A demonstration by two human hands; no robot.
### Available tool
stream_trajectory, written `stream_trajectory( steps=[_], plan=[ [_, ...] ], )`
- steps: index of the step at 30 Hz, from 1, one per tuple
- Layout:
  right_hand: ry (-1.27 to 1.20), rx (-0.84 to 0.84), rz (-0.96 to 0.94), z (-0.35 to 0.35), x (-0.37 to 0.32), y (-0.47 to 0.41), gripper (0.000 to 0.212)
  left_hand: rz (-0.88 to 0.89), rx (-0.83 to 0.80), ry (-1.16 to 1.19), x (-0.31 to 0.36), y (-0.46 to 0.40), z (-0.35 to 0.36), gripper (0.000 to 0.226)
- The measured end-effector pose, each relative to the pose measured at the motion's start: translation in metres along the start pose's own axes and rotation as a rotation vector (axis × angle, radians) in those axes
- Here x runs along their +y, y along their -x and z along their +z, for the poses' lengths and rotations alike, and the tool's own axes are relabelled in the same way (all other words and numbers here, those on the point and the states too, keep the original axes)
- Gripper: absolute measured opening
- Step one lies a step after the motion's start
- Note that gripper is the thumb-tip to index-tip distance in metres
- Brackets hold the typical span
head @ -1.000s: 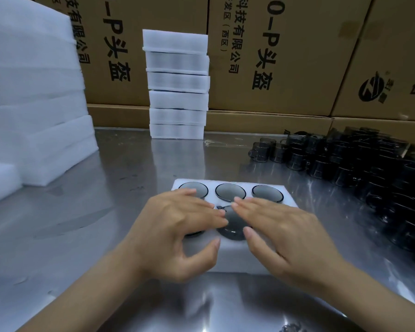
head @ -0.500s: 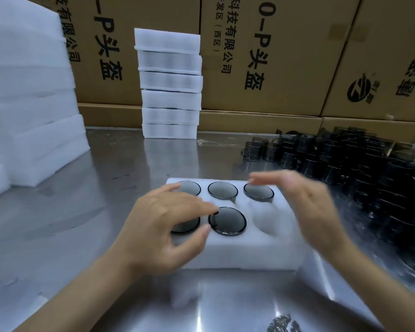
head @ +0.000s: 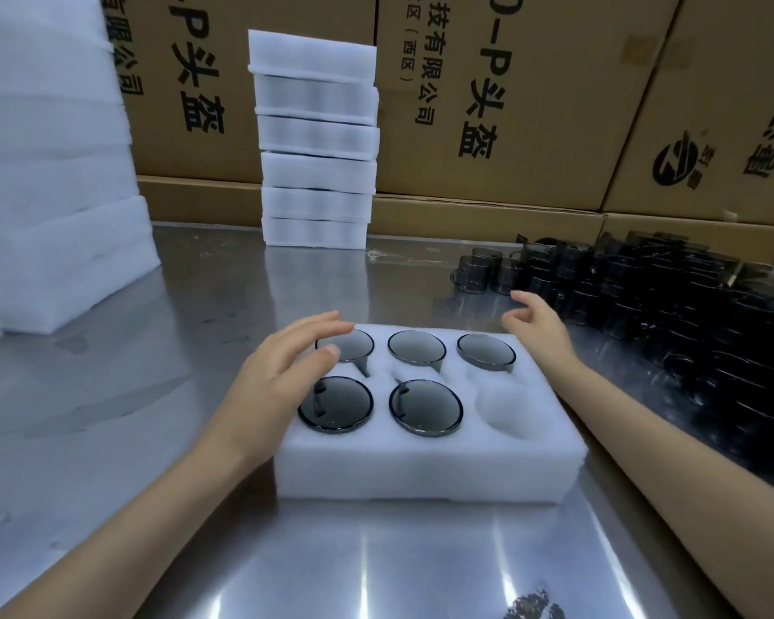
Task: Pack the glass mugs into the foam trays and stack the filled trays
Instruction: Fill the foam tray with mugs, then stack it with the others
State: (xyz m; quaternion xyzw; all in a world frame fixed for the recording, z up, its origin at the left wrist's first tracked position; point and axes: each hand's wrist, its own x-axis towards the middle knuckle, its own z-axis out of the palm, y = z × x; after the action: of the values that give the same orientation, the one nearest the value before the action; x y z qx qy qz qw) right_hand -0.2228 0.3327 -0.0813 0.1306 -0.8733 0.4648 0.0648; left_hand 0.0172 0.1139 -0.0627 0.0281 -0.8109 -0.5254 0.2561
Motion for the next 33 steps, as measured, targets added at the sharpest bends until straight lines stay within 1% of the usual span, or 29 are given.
stream_trajectory(
  steps=[3, 8, 10, 14, 16, 18, 20, 23, 27, 29, 33],
  plan=[
    [0.128, -0.013, -0.041, 0.015, -0.007, -0.023, 0.055, 0.014, -0.011, 0.003, -0.002, -0.002, 0.000, 0.035],
    [0.166, 0.035, -0.070, 0.028, -0.006, -0.056, 0.060, 0.066, -0.007, -0.020, -0.010, -0.006, 0.000, 0.035],
    [0.218, 0.042, -0.077, 0.030, -0.004, -0.066, 0.062, 0.083, -0.009, -0.043, -0.012, -0.009, 0.000, 0.035],
    [0.481, 0.004, -0.107, 0.034, -0.001, -0.078, 0.064, 0.112, -0.024, -0.067, -0.015, -0.012, -0.001, 0.035],
    [0.563, 0.002, -0.117, 0.035, -0.001, -0.080, 0.065, 0.107, -0.028, -0.067, -0.016, -0.011, -0.001, 0.036],
    [0.543, 0.020, -0.132, 0.036, 0.000, -0.079, 0.060, 0.097, -0.030, -0.062, -0.016, -0.011, -0.001, 0.036],
    [0.487, 0.059, -0.158, 0.036, 0.001, -0.077, 0.049, 0.091, -0.032, -0.065, -0.016, -0.010, -0.002, 0.036],
    [0.434, 0.162, -0.179, 0.034, 0.004, -0.072, 0.035, 0.092, -0.030, -0.073, -0.015, -0.010, -0.001, 0.037],
    [0.352, 0.264, -0.188, 0.027, 0.007, -0.059, 0.022, 0.081, -0.028, -0.063, -0.014, -0.009, -0.002, 0.036],
    [0.325, 0.263, -0.208, 0.023, 0.008, -0.048, 0.020, 0.082, -0.028, -0.075, -0.013, -0.009, -0.002, 0.037],
    [0.267, 0.182, -0.248, 0.011, 0.011, -0.022, 0.015, 0.074, -0.030, -0.083, -0.011, -0.007, -0.003, 0.039]
  ],
)
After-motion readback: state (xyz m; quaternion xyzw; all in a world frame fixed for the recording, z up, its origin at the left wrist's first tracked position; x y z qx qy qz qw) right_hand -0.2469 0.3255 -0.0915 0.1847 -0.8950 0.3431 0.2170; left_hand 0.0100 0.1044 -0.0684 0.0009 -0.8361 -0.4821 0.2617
